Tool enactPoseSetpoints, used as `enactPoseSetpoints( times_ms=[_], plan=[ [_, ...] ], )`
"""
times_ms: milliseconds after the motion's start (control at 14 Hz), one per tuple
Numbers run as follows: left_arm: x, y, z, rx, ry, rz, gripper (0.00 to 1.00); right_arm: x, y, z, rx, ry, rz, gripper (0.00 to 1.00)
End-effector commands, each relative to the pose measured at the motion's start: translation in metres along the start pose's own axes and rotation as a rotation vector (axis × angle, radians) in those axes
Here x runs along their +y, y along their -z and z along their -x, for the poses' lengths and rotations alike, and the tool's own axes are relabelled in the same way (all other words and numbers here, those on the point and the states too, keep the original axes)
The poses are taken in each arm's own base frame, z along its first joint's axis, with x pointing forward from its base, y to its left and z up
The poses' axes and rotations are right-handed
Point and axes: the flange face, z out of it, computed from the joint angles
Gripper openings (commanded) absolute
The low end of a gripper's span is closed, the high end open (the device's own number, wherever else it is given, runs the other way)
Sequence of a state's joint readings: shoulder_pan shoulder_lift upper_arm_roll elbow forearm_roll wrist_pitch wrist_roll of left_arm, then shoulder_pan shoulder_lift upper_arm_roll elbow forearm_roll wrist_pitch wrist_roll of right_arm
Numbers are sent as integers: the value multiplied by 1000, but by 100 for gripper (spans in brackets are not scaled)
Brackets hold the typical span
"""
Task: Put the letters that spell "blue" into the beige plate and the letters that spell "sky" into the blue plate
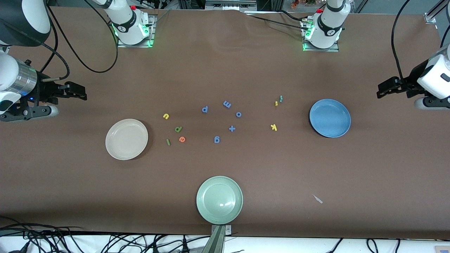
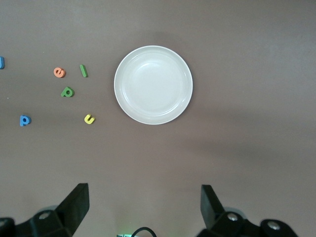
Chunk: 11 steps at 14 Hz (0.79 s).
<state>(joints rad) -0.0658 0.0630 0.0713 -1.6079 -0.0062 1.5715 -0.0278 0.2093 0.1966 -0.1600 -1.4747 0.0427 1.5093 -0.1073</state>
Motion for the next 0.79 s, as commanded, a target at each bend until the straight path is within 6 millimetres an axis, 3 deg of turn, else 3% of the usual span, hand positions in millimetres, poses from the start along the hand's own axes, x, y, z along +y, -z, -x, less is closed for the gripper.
enactPoseSetpoints(
  times_ms=[0, 143, 501, 716],
  plan=[
    [10, -16, -9, -17, -10, 52, 100, -2, 0, 5, 4, -44, -7, 100],
    [17, -38, -13, -10, 12, 83, 100, -3, 0, 4, 6, -45, -6, 100],
    [87, -109, -12, 33, 83, 93, 100, -2, -2, 1, 13, -41, 4, 100],
    [139, -173, 11, 45, 100, 90, 99, -17, -14, -5, 18, -22, 9, 100]
  ],
)
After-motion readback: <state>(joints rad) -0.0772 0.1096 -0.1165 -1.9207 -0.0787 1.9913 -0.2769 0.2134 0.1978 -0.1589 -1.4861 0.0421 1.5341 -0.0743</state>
